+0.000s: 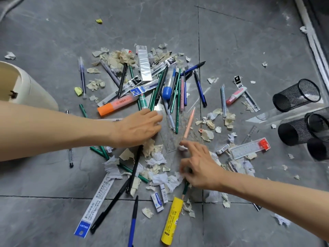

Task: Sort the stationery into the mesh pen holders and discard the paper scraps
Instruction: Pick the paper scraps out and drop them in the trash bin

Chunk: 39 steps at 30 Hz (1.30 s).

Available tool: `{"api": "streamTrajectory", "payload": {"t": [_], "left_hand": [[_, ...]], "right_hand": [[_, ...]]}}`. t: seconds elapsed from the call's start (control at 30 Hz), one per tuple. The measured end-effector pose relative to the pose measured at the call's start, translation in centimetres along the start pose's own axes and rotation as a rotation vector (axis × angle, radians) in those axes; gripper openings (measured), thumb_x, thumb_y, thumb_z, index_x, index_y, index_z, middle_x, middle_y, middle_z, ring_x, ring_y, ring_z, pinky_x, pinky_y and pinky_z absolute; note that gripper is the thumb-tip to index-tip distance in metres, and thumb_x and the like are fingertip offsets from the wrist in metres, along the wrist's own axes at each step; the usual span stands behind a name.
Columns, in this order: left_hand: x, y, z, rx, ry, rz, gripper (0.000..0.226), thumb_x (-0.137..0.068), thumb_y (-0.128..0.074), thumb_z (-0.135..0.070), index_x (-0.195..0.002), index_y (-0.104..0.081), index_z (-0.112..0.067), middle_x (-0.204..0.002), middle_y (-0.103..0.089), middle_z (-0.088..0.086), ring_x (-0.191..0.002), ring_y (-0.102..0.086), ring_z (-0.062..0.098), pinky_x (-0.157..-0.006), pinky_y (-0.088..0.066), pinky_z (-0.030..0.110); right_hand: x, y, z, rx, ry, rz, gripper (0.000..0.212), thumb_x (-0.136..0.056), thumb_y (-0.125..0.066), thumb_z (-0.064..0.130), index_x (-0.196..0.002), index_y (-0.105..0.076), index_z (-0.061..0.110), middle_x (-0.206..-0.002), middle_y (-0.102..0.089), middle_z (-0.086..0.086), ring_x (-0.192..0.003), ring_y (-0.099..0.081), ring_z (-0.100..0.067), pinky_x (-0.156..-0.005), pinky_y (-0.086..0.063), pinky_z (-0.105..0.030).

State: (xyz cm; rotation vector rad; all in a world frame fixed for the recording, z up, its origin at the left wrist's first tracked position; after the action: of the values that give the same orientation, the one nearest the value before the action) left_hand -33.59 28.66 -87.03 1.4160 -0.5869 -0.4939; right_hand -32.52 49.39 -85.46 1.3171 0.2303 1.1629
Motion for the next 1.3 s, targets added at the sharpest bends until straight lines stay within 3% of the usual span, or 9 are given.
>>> {"api": "streamTrajectory", "payload": {"t": [0.1,0.23,0.37,0.53,0.77,0.87,1.0,1.13,1.3], "left_hand": [[2.7,-0.4,-3.1,0.133,-0.067,0.042,0.027,-0.077,-0.045,-0.010,-0.099,-0.060,-0.017,-0.096,-0.054,-0.001,-0.082,-0.046,0.015,-0.078,-0.035,0.028],[5.6,0.5,-6.4,0.197,-0.257,0.084,0.060,-0.074,-0.045,-0.006,-0.133,-0.044,-0.015,-0.136,-0.048,0.005,-0.115,-0.046,0.021,-0.090,-0.039,0.032],[7.1,0.9,-4.7,0.211,0.159,-0.020,0.030,-0.063,-0.059,-0.003,-0.084,-0.044,-0.016,-0.080,-0.047,0.001,-0.063,-0.035,0.016,-0.052,-0.028,0.030],[10.2,0.5,1.4,0.272,0.762,0.087,0.012,-0.084,-0.048,-0.007,-0.091,-0.040,-0.013,-0.091,-0.047,0.009,-0.074,-0.044,0.027,-0.058,-0.038,0.040],[12.4,-0.1,4.6,-0.058,0.267,0.174,0.032,-0.048,-0.072,0.005,-0.069,-0.053,-0.010,-0.081,-0.052,0.012,-0.060,-0.053,0.029,-0.036,-0.031,0.029],[12.0,-0.6,3.9,-0.128,0.115,0.137,0.021,-0.056,-0.067,-0.002,-0.070,-0.056,-0.013,-0.076,-0.054,0.008,-0.065,-0.055,0.025,-0.042,-0.037,0.032],[12.1,-0.2,3.2,-0.108,0.104,-0.037,0.013,-0.074,-0.039,-0.005,-0.073,-0.046,-0.016,-0.061,-0.051,0.002,-0.053,-0.047,0.022,-0.050,-0.037,0.032],[12.8,-0.5,1.2,0.173,0.013,-0.074,0.017,-0.081,-0.033,-0.011,-0.077,-0.022,-0.023,-0.059,-0.042,0.001,-0.047,-0.035,0.019,-0.038,-0.030,0.032],[13.8,-2.1,0.3,0.198,0.079,0.100,0.011,-0.075,-0.041,-0.014,-0.086,-0.040,-0.015,-0.084,-0.044,0.003,-0.052,-0.032,0.019,-0.040,-0.009,0.023]], "right_hand": [[-0.9,1.0,0.1,-0.049,-0.040,-0.100,0.017,-0.080,-0.057,0.019,-0.096,-0.063,0.018,-0.137,-0.037,-0.006,-0.129,-0.028,-0.019,-0.101,-0.021,-0.032],[-2.9,2.3,1.4,-0.024,-0.001,-0.155,0.027,-0.082,-0.053,0.022,-0.108,-0.059,0.017,-0.120,-0.047,-0.003,-0.109,-0.040,-0.016,-0.096,-0.033,-0.031],[-4.0,1.9,3.5,0.026,0.129,-0.114,0.037,-0.086,-0.050,0.016,-0.123,-0.053,0.018,-0.118,-0.047,-0.003,-0.103,-0.041,-0.017,-0.089,-0.040,-0.034],[-5.2,1.2,5.8,0.194,0.339,-0.056,0.048,-0.080,-0.057,-0.002,-0.126,-0.053,0.010,-0.117,-0.052,-0.014,-0.094,-0.050,-0.025,-0.077,-0.049,-0.039],[-8.1,1.3,8.3,0.399,0.444,0.000,0.032,-0.093,-0.044,0.011,-0.125,-0.050,0.010,-0.118,-0.048,-0.009,-0.102,-0.044,-0.024,-0.081,-0.044,-0.035],[-9.0,1.2,8.4,0.519,0.497,-0.018,0.021,-0.088,-0.052,0.011,-0.108,-0.060,0.011,-0.105,-0.055,-0.007,-0.092,-0.050,-0.023,-0.075,-0.044,-0.034],[-9.0,0.6,7.9,0.647,0.599,-0.028,0.011,-0.074,-0.068,0.015,-0.084,-0.064,0.016,-0.081,-0.056,0.000,-0.073,-0.050,-0.018,-0.070,-0.044,-0.032],[-7.6,0.6,6.6,0.507,0.543,-0.010,0.021,-0.085,-0.037,0.022,-0.082,-0.057,0.014,-0.067,-0.054,0.000,-0.058,-0.048,-0.018,-0.060,-0.043,-0.032],[-6.5,1.2,5.4,0.321,0.373,-0.051,0.015,-0.084,-0.036,0.017,-0.081,-0.051,0.013,-0.069,-0.046,0.001,-0.051,-0.045,-0.018,-0.039,-0.033,-0.027]]}}
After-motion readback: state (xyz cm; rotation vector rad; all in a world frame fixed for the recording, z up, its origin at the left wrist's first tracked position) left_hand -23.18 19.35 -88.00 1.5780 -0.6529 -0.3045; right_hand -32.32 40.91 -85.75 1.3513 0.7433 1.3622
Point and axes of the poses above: each hand's wrist, its own x-axis away from the middle knuckle, its own y-axis out of the back of the hand, z = x × y, the point moved 3 cm from there along -x, towards the middle knuckle
